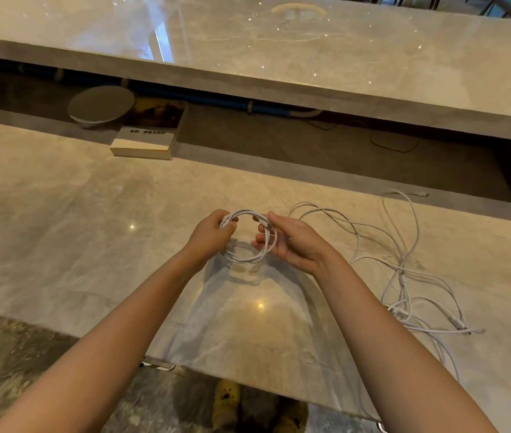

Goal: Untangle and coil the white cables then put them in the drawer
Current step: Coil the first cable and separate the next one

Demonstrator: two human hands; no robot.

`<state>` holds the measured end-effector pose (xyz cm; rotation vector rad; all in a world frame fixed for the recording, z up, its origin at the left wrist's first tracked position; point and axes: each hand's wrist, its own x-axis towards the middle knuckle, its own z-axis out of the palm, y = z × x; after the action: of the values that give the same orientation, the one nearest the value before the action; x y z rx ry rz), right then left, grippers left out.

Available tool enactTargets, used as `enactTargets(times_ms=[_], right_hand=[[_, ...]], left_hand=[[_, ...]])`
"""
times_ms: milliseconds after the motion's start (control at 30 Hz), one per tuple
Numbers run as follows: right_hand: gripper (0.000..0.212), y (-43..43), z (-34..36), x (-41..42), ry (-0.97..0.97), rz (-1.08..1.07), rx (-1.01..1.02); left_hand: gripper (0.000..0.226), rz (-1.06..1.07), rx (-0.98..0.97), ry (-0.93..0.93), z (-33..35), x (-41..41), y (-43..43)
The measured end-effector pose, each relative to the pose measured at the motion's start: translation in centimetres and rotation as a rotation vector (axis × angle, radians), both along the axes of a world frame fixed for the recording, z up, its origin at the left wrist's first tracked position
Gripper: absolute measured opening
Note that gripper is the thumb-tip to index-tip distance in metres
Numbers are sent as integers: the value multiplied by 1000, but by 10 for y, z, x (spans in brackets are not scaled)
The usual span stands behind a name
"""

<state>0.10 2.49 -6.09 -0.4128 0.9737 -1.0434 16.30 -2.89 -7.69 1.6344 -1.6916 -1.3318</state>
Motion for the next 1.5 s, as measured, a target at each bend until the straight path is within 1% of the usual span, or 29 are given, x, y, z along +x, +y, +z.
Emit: enactTargets(times_ms=[33, 67, 167, 200, 267, 333, 433, 467, 533, 633, 700, 800, 933, 1000, 1067, 1100, 1167, 1267, 1333, 1400, 1433, 1500], right_hand=[[18, 0, 1, 0, -29, 3, -7], [17, 1, 2, 0, -10, 14, -13], [16, 0, -1, 2, 192, 10, 3], [17, -1, -3, 3, 265, -7, 11], [21, -3, -7, 6, 394, -48, 8], [23, -5, -10, 10, 467, -96, -9], [25, -6, -13, 14, 488, -149, 19], [25, -6, -13, 15, 466, -157, 39], [28, -6, -11, 16, 421, -150, 67], [32, -4, -9, 19, 450, -69, 29], [33, -4, -8, 19, 440, -22, -11], [35, -5, -7, 18, 439, 57, -60], [34, -6, -8, 18, 451, 103, -56], [30, -4, -7, 20, 507, 124, -87], [20, -1, -6, 22, 621, 147, -162], [16, -1, -7, 24, 664, 140, -193], [15, -3, -10, 27, 722, 87, -209], [20, -10, -18, 32, 710, -21, -107], [21, -12, -24, 33, 718, -69, -41], [24, -14, -30, 33, 839, -77, -50], [26, -15, -32, 33, 913, -63, -77], [26, -14, -34, 34, 1051, -11, -133]], left_hand=[[13, 7, 27, 8, 0, 1, -1], [12, 7, 58, 19, 0, 4, -2], [7, -55, 140, 37, 4, 14, -1], [5, -85, 180, 68, 6, 17, -1], [7, -120, 287, 160, 10, 22, -2], [14, -117, 428, 316, 12, 29, -3], [32, -61, 691, 693, 10, 38, -5], [35, -38, 743, 752, 8, 40, -6], [33, -24, 788, 777, 5, 42, -5], [38, -26, 812, 805, -1, 43, -4], [38, -11, 811, 802, -5, 45, -4], [28, -36, 796, 785, -6, 44, -3], [23, -70, 818, 825, -2, 40, 3], [27, -28, 776, 780, -1, 36, 4], [34, 34, 687, 716, -2, 31, 5], [36, 55, 639, 690, -2, 28, 5], [39, 76, 550, 613, -3, 25, 6], [43, 84, 434, 446, -3, 22, 3], [41, 66, 433, 433, -4, 22, 1], [32, 10, 464, 481, -3, 26, 0], [29, -18, 448, 462, -4, 28, 1], [26, -26, 373, 350, -6, 31, 2]])
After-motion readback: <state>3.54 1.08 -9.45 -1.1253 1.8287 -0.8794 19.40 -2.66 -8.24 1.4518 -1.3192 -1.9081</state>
